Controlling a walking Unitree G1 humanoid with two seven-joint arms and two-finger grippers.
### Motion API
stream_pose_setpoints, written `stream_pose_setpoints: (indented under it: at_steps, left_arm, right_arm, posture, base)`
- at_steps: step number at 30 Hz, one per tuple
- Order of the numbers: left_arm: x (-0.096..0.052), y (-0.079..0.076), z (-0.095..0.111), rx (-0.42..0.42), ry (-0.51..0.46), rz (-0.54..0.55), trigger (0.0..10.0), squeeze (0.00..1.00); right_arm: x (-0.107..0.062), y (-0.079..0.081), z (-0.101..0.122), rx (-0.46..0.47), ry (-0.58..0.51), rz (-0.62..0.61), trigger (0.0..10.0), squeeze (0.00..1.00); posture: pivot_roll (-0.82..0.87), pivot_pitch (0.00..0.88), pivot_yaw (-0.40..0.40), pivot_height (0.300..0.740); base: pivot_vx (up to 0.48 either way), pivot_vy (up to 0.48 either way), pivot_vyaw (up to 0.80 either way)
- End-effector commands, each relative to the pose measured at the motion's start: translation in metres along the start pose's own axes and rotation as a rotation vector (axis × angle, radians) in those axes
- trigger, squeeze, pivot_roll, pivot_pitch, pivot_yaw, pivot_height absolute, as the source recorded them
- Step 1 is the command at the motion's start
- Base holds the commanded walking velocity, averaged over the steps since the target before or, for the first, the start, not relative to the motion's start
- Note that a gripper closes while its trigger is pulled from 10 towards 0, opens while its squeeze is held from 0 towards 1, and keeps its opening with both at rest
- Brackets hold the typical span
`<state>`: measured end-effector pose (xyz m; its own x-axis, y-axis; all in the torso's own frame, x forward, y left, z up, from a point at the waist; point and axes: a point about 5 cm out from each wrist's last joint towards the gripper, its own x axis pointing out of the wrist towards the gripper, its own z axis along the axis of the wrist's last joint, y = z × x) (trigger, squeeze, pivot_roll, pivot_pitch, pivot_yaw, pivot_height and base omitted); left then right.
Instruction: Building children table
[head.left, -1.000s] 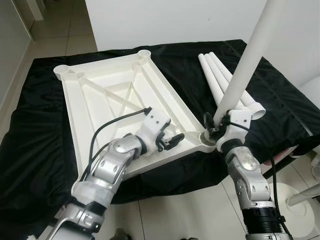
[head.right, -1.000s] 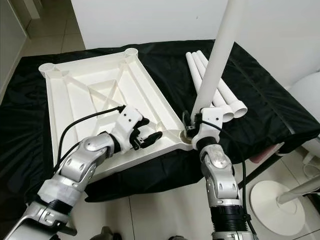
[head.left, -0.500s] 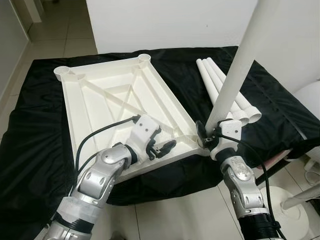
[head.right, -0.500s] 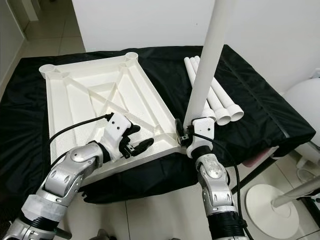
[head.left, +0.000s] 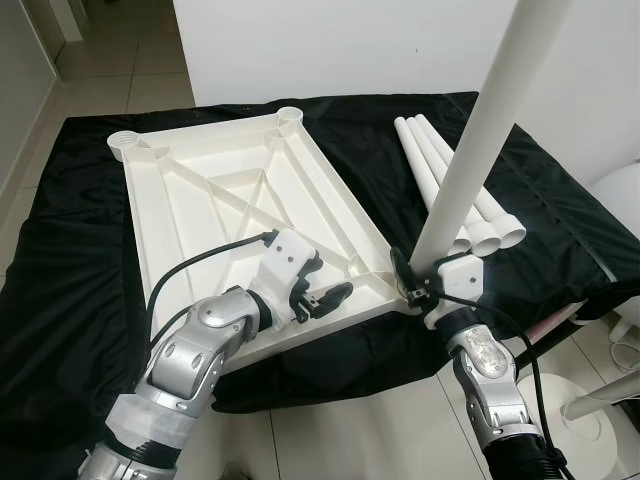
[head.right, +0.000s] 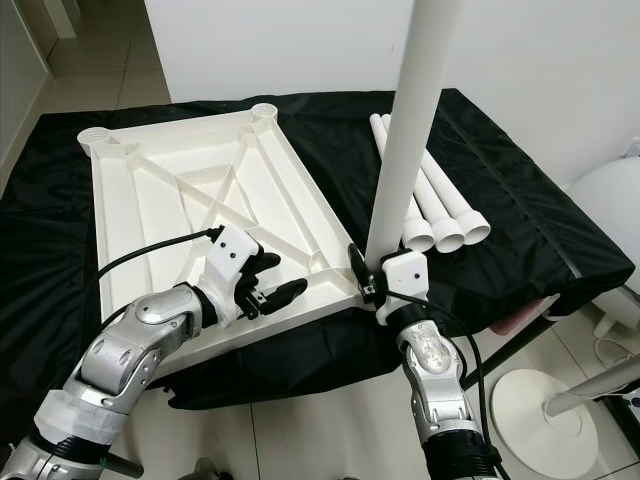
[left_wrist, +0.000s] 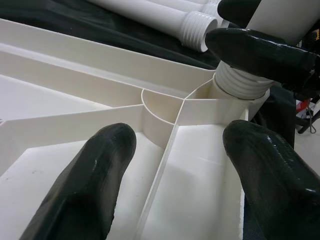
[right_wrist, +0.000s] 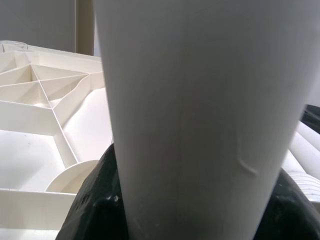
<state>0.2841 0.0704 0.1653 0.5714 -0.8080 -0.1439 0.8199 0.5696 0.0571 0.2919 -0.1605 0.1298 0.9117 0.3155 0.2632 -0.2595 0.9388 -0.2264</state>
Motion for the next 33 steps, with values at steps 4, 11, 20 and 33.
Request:
stream_pose_setpoints:
  at_steps: [4, 11, 20, 33]
  left_arm:
    - [-0.001, -0.003, 0.007, 0.004, -0.003, -0.073, 10.0, 0.0]
    - [-0.002, -0.003, 0.007, 0.003, 0.0, -0.069, 10.0, 0.0]
    - [-0.002, -0.002, 0.009, 0.003, -0.001, -0.066, 10.0, 0.0]
    - [-0.002, -0.001, 0.011, 0.0, -0.005, -0.057, 10.0, 0.0]
  right_arm:
    - [-0.013, 0.005, -0.027, 0.044, 0.116, 0.007, 10.0, 0.0]
    - [-0.01, 0.008, -0.037, 0.216, 0.164, -0.051, 10.0, 0.0]
    - [-0.004, 0.01, -0.04, 0.272, 0.199, -0.077, 10.0, 0.0]
    - [0.002, 0.006, -0.047, 0.313, 0.311, -0.111, 10.0, 0.0]
  posture:
    - [0.05, 0.098, 0.004, 0.74]
    - [0.04, 0.103, 0.007, 0.74]
    - [0.05, 0.103, 0.009, 0.74]
    - [0.04, 0.101, 0.007, 0.74]
  base:
    - [0.0, 0.0, 0.0]
    - [0.0, 0.0, 0.0]
    - [0.0, 0.0, 0.0]
    - [0.0, 0.0, 0.0]
